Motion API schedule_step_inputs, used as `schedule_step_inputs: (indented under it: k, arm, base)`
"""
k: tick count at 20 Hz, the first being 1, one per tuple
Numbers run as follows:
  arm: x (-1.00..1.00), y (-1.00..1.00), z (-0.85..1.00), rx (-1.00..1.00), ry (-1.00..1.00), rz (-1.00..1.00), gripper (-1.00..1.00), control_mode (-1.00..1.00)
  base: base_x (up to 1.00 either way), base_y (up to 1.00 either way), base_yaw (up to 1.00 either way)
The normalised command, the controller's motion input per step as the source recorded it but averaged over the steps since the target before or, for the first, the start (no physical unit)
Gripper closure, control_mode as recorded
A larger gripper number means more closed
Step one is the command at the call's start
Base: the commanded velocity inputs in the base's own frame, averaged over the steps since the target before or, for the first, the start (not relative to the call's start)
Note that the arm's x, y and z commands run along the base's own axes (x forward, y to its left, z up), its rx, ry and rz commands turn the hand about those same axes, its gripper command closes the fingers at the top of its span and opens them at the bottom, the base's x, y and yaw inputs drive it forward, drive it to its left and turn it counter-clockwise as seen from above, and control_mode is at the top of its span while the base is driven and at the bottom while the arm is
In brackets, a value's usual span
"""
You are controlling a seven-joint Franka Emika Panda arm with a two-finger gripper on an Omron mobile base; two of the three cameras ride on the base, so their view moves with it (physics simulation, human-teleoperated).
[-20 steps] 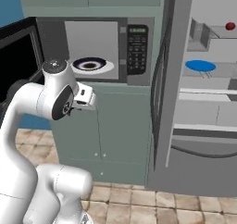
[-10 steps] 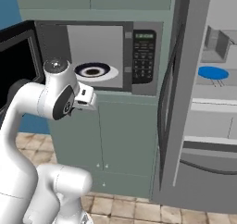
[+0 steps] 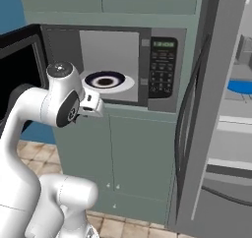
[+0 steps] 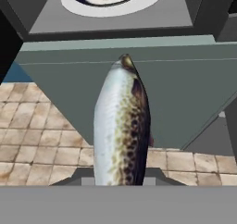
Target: Transport the fish from the fridge to the microwave and turn on the microwave.
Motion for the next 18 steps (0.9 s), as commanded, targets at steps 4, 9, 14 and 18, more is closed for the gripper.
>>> schedule_step_inputs:
  k: [4, 9, 14, 18]
  arm:
    - [0.0, 0.0, 0.0, 0.0, 0.0, 0.0, 1.0, 1.0]
    - [0.0, 0.0, 0.0, 0.0, 0.0, 0.0, 1.0, 1.0]
    - [0.0, 0.0, 0.0, 0.0, 0.0, 0.0, 1.0, 1.0]
    - [0.0, 0.0, 0.0, 0.0, 0.0, 0.0, 1.0, 1.0]
  base:
    - [0.25, 0.0, 0.01]
    - [0.26, 0.0, 0.0]
    - [0.33, 0.01, 0.0]
    - [0.32, 0.0, 0.0]
